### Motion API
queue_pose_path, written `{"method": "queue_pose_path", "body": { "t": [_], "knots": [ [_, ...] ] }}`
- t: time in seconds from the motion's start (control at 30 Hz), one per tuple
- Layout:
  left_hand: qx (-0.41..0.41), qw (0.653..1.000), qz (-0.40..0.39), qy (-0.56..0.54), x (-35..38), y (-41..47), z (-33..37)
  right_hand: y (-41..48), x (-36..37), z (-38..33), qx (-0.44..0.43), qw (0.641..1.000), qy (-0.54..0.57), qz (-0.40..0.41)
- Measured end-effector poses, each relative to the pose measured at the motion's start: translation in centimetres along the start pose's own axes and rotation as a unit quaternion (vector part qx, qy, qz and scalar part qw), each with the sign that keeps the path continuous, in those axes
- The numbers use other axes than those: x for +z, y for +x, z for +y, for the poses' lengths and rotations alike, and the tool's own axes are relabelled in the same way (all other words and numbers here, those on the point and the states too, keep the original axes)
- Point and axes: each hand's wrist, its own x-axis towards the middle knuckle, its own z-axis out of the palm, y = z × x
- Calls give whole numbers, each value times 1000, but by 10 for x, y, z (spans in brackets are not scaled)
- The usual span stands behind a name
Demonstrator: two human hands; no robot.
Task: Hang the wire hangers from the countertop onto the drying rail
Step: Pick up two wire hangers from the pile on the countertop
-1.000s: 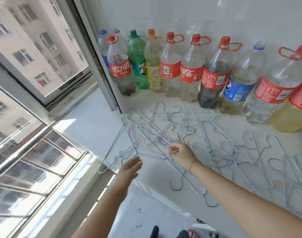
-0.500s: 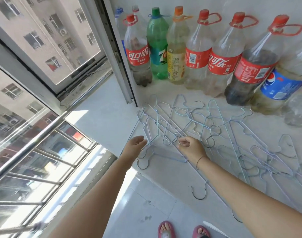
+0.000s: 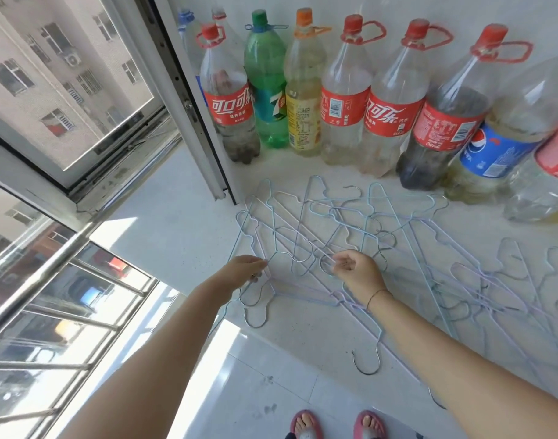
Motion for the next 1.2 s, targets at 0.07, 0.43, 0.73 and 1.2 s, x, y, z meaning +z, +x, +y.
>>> {"method": "queue_pose_path", "body": {
  "t": [0.07, 0.43, 0.73, 1.2],
  "knots": [
    [8, 999, -4, -45, -7, -3, -1, 4, -6, -2, -4, 1000, 1, 13],
    [77, 966, 67, -238, -18, -37, 18, 37, -88, 17, -16, 985, -132, 106],
    [89, 948, 77, -296, 5, -55, 26, 71, -102, 4, -85, 862, -499, -37],
    [83, 944, 112, -298, 23, -80, 26, 77, -119, -2, -99, 881, -458, -71]
  ]
}}
